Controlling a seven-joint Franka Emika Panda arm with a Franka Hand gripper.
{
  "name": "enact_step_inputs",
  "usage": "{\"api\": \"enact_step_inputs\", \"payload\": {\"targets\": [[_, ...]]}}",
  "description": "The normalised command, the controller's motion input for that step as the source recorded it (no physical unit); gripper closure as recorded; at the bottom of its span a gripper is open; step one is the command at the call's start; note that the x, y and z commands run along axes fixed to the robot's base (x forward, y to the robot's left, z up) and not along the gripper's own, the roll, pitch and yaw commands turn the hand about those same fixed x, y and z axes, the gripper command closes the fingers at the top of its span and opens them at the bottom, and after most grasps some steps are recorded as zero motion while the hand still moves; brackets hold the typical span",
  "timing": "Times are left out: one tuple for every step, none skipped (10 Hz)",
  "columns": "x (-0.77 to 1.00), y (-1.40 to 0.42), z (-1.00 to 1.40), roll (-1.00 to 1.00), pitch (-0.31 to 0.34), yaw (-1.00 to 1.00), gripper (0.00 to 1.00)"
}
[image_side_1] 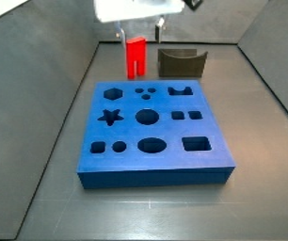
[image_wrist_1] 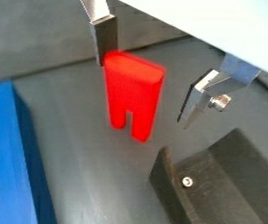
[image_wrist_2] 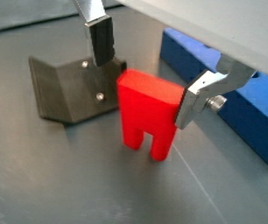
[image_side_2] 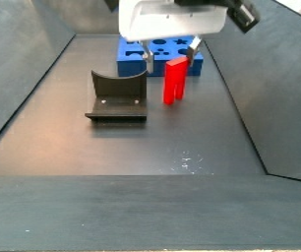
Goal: Pick up the square-circle object. Move up. Rotate the square-circle object. Move to above the board. Insert the square-circle object.
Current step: Pick up the square-circle object.
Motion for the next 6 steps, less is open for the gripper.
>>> {"api": "enact_step_inputs", "payload": {"targets": [[0.00,0.00,-0.03,0.00,-0.011,0.06,0.00],[0.00,0.00,-0.40,0.00,-0.051,0.36,0.00],[0.00,0.00,-0.57,-0.03,-0.089,0.61,0.00],[0.00,0.00,-0.56,-0.01,-0.084,0.56,0.00],[0.00,0.00,-0.33,0.00,-0.070,0.37,0.00],[0.00,0.00,-0.01,0.00,-0.036,0.03,0.00]]}}
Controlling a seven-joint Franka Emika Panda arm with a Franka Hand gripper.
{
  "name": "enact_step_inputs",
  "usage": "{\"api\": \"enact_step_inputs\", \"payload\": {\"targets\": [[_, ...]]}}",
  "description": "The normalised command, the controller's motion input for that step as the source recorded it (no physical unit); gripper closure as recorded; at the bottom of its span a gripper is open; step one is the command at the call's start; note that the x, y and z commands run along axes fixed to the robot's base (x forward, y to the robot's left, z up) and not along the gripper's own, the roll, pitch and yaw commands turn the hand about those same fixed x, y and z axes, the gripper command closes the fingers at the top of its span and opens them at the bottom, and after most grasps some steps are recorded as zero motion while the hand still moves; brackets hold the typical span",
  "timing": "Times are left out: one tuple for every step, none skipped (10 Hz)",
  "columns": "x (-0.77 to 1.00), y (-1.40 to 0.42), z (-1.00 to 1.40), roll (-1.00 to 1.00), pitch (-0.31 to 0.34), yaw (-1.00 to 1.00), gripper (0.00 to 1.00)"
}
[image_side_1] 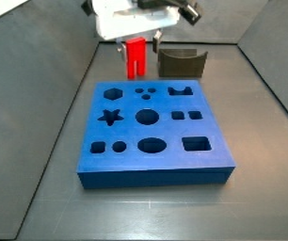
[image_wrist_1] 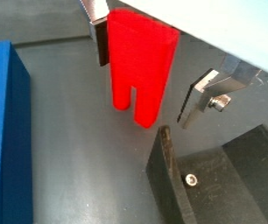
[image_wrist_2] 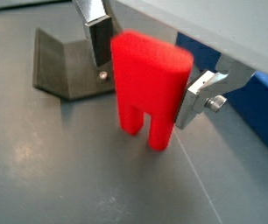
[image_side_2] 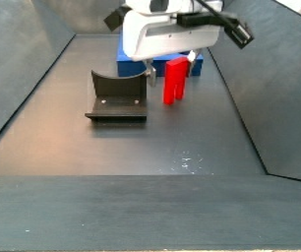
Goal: Pick up the square-circle object. Move up. Rotate the square-circle object. Move to above the board. Insert the square-circle object.
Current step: Pick up the square-circle object.
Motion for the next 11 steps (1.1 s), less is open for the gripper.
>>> {"api": "enact_step_inputs", "payload": {"targets": [[0.00,0.00,0.00,0.00,0.000,0.00,1.00],[0.00,0.00,0.00,0.00,0.000,0.00,1.00],[0.00,0.00,0.00,0.00,0.000,0.00,1.00],[0.00,0.00,0.00,0.00,0.000,0.00,1.00],[0.00,0.00,0.00,0.00,0.000,0.00,1.00],[0.00,0.00,0.00,0.00,0.000,0.00,1.00],[0.00,0.00,0.00,0.00,0.000,0.00,1.00],[0.00,0.00,0.00,0.00,0.000,0.00,1.00],[0.00,0.00,0.00,0.00,0.000,0.00,1.00],[0.00,0.00,0.00,0.00,0.000,0.00,1.00],[0.00,0.00,0.00,0.00,0.000,0.00,1.00]]}}
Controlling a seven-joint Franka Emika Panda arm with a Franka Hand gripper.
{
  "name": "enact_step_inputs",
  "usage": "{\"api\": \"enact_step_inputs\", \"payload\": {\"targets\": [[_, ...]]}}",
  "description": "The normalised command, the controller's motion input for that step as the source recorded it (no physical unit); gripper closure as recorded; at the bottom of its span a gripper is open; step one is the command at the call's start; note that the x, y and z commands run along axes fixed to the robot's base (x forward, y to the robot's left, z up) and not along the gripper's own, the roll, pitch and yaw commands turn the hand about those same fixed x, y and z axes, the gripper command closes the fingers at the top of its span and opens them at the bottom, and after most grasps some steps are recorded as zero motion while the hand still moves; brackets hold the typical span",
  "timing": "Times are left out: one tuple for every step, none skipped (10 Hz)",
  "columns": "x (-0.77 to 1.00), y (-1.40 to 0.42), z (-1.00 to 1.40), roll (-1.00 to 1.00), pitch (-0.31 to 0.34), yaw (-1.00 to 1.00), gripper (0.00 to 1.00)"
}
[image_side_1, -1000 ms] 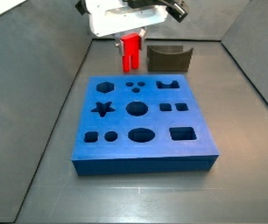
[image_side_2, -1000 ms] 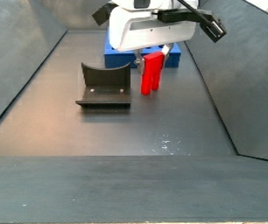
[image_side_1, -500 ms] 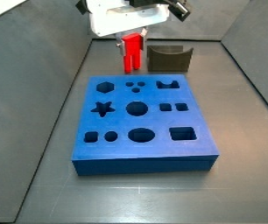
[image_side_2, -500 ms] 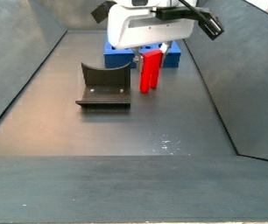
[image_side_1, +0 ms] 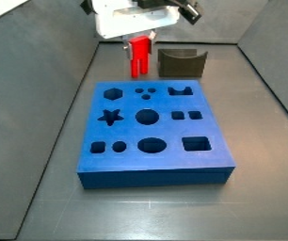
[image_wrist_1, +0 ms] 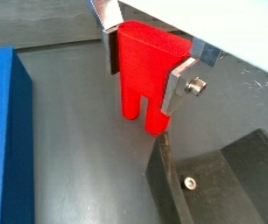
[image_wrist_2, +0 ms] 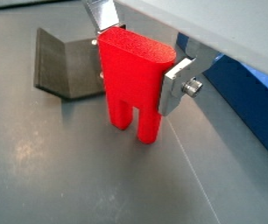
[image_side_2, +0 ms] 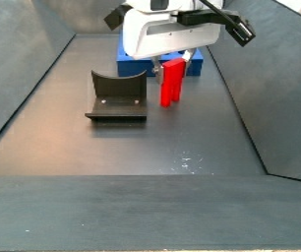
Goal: Pick up the square-circle object. Move up. Rotate the square-circle object. Move to above the board. Insert the square-circle object.
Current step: Pick up the square-circle object, then move up.
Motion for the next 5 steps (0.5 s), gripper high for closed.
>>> {"api": "enact_step_inputs", "payload": {"targets": [[0.00,0.00,0.00,0.00,0.000,0.00,1.00],[0.00,0.00,0.00,0.00,0.000,0.00,1.00],[0.00,0.00,0.83,0.00,0.000,0.00,1.00],[0.04,-0.03,0.85,0.00,-0.033,0.03,1.00],[0.02,-0.02,0.68,0.00,-0.004,0.03,1.00]]}}
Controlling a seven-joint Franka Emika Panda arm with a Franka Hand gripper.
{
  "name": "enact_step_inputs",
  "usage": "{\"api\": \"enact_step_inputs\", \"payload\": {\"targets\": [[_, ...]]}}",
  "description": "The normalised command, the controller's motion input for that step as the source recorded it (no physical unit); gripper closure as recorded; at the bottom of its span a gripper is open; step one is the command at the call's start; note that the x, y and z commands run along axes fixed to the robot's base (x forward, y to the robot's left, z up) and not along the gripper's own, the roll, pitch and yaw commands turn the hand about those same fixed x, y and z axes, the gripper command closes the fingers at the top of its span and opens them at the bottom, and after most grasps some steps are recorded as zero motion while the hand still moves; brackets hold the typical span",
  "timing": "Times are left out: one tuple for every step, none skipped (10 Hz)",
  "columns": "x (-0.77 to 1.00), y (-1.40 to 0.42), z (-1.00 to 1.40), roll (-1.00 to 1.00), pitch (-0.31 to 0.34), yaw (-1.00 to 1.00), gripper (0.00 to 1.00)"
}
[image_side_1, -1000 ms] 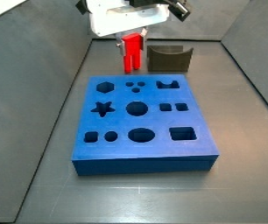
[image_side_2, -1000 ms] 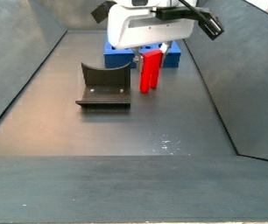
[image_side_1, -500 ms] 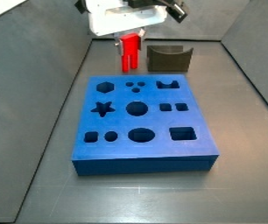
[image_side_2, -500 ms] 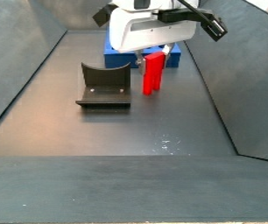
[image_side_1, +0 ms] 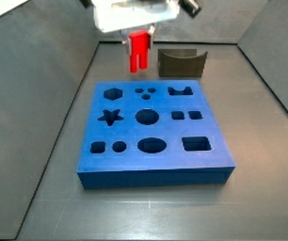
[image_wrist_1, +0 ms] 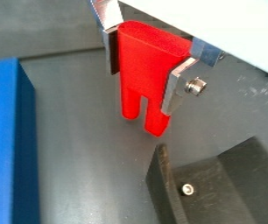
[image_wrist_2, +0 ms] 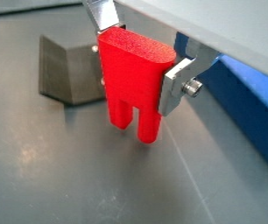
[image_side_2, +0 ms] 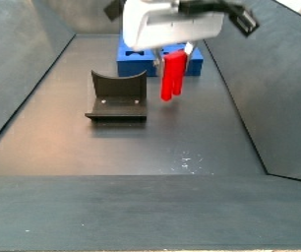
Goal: Pick up the square-circle object. Move up. Rotate the square-circle object. Move to above the board. Insert the square-circle object.
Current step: Move up, then rotate the square-circle object.
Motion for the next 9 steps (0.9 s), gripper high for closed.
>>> {"api": "enact_step_inputs", "payload": {"targets": [[0.01,-0.02,0.58,0.00,0.006,0.03,1.00],[0.00,-0.01,0.37,0.01,0.018,0.02,1.00],[-0.01,-0.01,0.25,0.01,0.023,0.02,1.00],[-0.32,0.17,1.00,0.00,0.000,0.00,1.00],[-0.35,0.18,1.00,0.00,0.023,0.00,1.00],[-0.32,0.15,1.00,0.01,-0.019,-0.02,1.00],[-0.28,0.13,1.00,0.01,-0.015,-0.03,1.00],[-0.23,0.12,1.00,0.02,0.006,-0.03,1.00],[-0.20,0.11,1.00,0.03,0.035,-0.03,1.00]]}}
